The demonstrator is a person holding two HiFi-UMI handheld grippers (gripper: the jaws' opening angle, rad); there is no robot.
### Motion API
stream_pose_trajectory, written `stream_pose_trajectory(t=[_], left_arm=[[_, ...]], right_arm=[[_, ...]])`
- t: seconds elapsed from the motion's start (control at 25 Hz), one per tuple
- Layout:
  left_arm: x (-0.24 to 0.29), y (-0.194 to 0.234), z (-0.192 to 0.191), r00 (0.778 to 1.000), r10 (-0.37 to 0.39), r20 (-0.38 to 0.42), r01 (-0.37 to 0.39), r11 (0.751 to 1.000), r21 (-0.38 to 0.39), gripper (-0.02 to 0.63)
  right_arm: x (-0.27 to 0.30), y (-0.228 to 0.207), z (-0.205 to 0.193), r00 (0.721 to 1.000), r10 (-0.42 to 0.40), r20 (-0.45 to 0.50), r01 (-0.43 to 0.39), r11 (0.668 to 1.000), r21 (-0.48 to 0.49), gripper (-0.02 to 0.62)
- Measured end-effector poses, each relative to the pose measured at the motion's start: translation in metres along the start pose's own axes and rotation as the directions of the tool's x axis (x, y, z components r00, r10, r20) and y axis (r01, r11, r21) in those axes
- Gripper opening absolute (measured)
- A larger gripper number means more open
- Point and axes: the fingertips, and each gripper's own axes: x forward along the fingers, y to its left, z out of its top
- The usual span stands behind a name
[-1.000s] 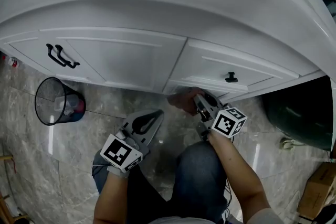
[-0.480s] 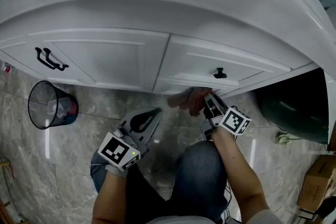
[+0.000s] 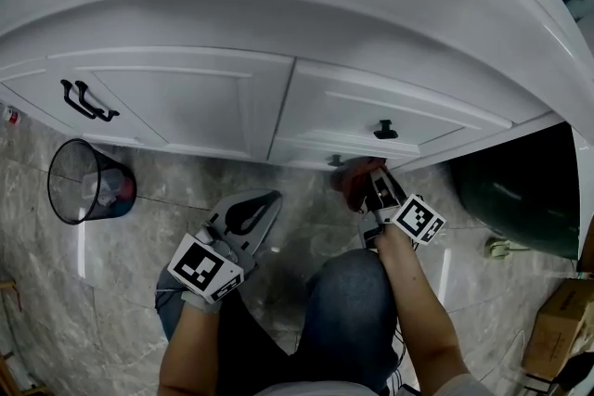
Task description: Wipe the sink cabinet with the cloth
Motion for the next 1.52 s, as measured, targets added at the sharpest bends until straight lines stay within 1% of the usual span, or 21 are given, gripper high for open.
stream_pose_trajectory(t=[0.24,0.48,0.8,1.0,1.32,1.52], left_arm=[[-0.003,0.000,-0.002,1.000,0.003,-0.010,-0.003,1.000,0.007,0.012],[-0.001,0.002,-0.007,1.000,-0.002,-0.019,0.002,1.000,-0.001,0.012],[-0.007,0.008,-0.009,0.999,0.016,-0.029,-0.016,1.000,-0.001,0.012],[-0.014,0.010,-0.008,0.999,0.025,-0.029,-0.025,1.000,0.002,0.012],[-0.028,0.016,-0.003,0.999,0.039,-0.011,-0.039,0.999,-0.008,0.012],[-0.034,0.016,-0.002,0.999,0.037,-0.006,-0.037,0.999,-0.004,0.012]], right_arm=[[0.005,0.006,-0.006,0.999,0.023,-0.022,-0.023,1.000,-0.004,0.046],[0.020,0.011,-0.027,0.993,0.063,-0.102,-0.061,0.998,0.025,0.046],[0.037,0.001,-0.057,0.985,0.050,-0.167,-0.033,0.994,0.109,0.046],[0.049,-0.001,-0.075,0.980,0.050,-0.193,-0.027,0.993,0.116,0.046],[0.059,0.002,-0.093,0.979,0.057,-0.197,-0.029,0.989,0.145,0.046],[0.067,0.011,-0.101,0.978,0.082,-0.193,-0.051,0.986,0.160,0.046]])
